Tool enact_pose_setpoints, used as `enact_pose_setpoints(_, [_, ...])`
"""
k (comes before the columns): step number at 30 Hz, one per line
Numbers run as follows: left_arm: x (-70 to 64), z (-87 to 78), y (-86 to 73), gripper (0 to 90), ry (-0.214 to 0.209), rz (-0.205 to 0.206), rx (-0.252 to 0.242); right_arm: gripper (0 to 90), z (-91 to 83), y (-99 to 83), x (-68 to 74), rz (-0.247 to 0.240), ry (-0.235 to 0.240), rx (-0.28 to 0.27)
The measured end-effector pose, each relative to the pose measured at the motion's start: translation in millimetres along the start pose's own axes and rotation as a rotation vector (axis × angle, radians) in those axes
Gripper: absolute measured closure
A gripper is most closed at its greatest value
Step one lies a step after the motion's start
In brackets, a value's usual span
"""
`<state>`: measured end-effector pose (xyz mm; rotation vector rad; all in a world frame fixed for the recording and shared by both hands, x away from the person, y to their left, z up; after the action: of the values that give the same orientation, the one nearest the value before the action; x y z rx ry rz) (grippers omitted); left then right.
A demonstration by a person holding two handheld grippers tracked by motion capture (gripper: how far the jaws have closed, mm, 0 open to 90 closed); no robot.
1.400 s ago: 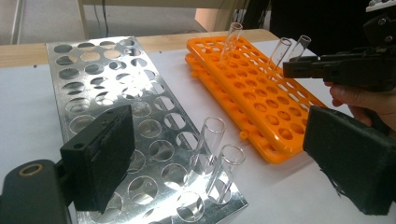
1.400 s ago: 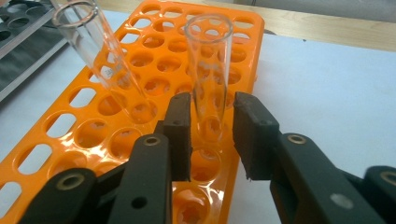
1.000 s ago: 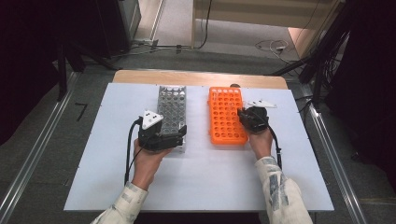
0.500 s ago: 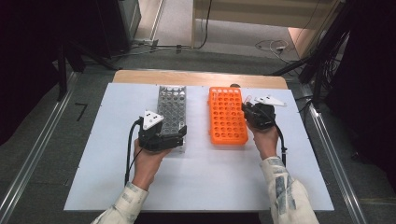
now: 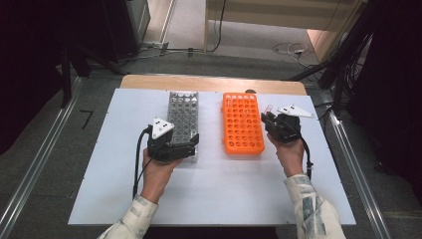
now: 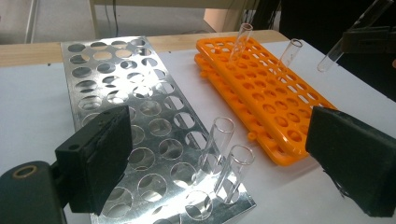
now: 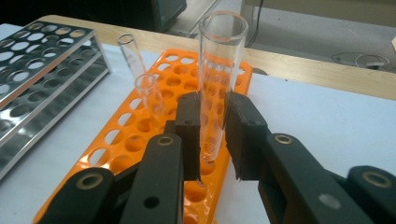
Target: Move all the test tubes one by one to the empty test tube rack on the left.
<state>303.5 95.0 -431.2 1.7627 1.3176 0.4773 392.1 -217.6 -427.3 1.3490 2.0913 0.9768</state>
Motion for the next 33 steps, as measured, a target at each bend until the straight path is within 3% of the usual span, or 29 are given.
enact_pose_setpoints(15, [0.3, -0.5, 1.1, 8.2, -0.005, -0.003, -0.002, 73.3, -21.8, -5.7, 26.6, -0.054, 0.071, 0.008])
enact_pose_setpoints(33, [-3.1, -0.8, 1.7, 8.2, -0.014, 0.005, -0.007, 73.3, -13.8, -14.6, 69.0, -0.128, 0.165, 0.041])
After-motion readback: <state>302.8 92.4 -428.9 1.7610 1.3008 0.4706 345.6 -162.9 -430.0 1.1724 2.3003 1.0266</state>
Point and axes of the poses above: each handheld gripper's, and its own axes: z roughly forward along the jaws, y roughly out of its top, x roughly to its left, the point moved 3 cm from there along z, roughly forward along the jaws, and after that the axes turned 10 degrees about x, right-handed, at the moved point
